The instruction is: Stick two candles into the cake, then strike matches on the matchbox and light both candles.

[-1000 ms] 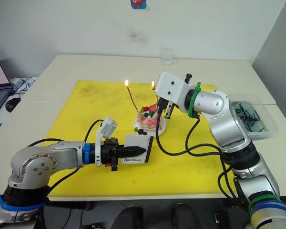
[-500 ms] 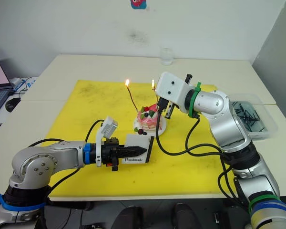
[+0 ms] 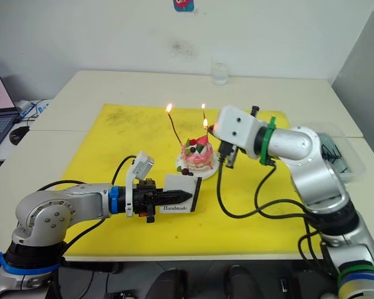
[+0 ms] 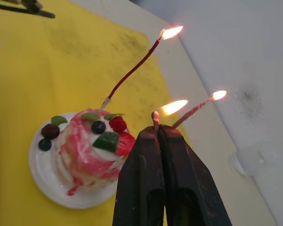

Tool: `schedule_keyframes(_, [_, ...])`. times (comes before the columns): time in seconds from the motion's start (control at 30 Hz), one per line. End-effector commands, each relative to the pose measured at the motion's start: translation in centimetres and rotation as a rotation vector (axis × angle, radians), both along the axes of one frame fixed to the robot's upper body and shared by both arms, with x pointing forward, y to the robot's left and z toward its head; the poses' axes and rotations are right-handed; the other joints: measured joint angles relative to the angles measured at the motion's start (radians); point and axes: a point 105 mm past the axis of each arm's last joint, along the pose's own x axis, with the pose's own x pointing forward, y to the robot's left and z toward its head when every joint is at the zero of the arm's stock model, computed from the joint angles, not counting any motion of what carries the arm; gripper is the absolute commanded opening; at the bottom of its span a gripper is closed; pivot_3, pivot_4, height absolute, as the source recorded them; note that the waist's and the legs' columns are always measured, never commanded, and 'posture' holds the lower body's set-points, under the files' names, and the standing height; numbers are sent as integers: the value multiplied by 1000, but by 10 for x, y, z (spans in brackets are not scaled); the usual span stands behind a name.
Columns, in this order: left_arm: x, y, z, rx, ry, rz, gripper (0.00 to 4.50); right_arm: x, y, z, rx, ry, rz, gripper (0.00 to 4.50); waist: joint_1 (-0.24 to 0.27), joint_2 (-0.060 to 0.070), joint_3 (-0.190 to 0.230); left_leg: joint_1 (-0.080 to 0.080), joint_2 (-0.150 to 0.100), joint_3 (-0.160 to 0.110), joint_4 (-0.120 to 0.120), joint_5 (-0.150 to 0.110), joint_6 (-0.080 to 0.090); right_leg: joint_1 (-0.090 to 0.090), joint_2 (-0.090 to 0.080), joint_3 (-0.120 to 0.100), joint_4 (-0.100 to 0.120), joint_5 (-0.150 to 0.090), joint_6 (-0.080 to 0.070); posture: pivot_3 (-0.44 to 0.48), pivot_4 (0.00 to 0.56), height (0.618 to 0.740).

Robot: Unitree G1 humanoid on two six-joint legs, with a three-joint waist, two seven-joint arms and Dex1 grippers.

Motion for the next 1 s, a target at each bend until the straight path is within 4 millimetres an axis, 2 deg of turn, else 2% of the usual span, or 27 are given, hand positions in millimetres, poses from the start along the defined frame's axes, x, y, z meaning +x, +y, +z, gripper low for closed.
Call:
schedule_keyframes(0.03, [-2, -4, 9, -18, -38, -24, 0, -6, -26, 8, 3, -11, -75, 17, 0, 0, 0, 0, 0, 0, 0, 0, 0, 0, 0, 0, 0, 0, 0, 0, 150, 740])
schedule_keyframes(0.13, [-4, -8, 8, -29, -32, -34, 0, -2, -67, 1, 11, 45, -240, 17, 3, 0, 0, 0, 0, 0, 0, 0, 0, 0, 0, 0, 0, 0, 0, 0, 150, 740])
schedule_keyframes(0.23, [-8, -14, 6, -50, -18, -47, 0, 2, -126, -8, 119, 147, -500, 17, 3, 0, 0, 0, 0, 0, 0, 0, 0, 0, 0, 0, 0, 0, 0, 0, 150, 740])
schedule_keyframes(0.37, [-11, -21, 4, -73, -6, -56, 0, 2, -170, -13, 220, 203, -693, 17, 0, 0, 0, 0, 0, 0, 0, 0, 0, 0, 0, 0, 0, 0, 0, 0, 150, 740])
schedule_keyframes(0.5, [-12, -27, 2, -99, 2, -57, 0, 11, -217, -22, 339, 249, -915, 17, -4, 0, 0, 1, -1, 1, 0, 0, 0, 0, 1, 1, 0, 0, 0, 0, 150, 740])
schedule_keyframes(0.63, [-12, -33, 1, -114, 5, -51, 0, 19, -239, -32, 412, 304, -1004, 17, -3, 0, 0, 1, -2, 1, 0, 0, 0, 0, 1, 1, 0, 0, 0, 0, 150, 740])
schedule_keyframes(0.8, [-12, -36, 0, -125, 8, -43, 0, 28, -255, -47, 415, 321, -1079, 17, -3, 0, 0, 0, -2, 1, 0, 0, 0, 0, 2, 2, 0, 0, 0, 0, 150, 740])
schedule_keyframes(0.9, [-11, -36, 0, -127, 7, -39, 0, 32, -260, -48, 437, 311, -1104, 690, -3, 0, 0, 0, -2, 1, 0, 0, 0, 0, 3, 2, 0, 0, 0, 0, 150, 740])
schedule_keyframes(1.0, [-9, -36, 0, -127, 6, -35, 0, 36, -260, -50, 446, 297, -1108, 1766, -4, 0, 0, 0, -2, 2, 0, 0, 0, 0, 6, 2, 0, 0, 0, 0, 150, 740])
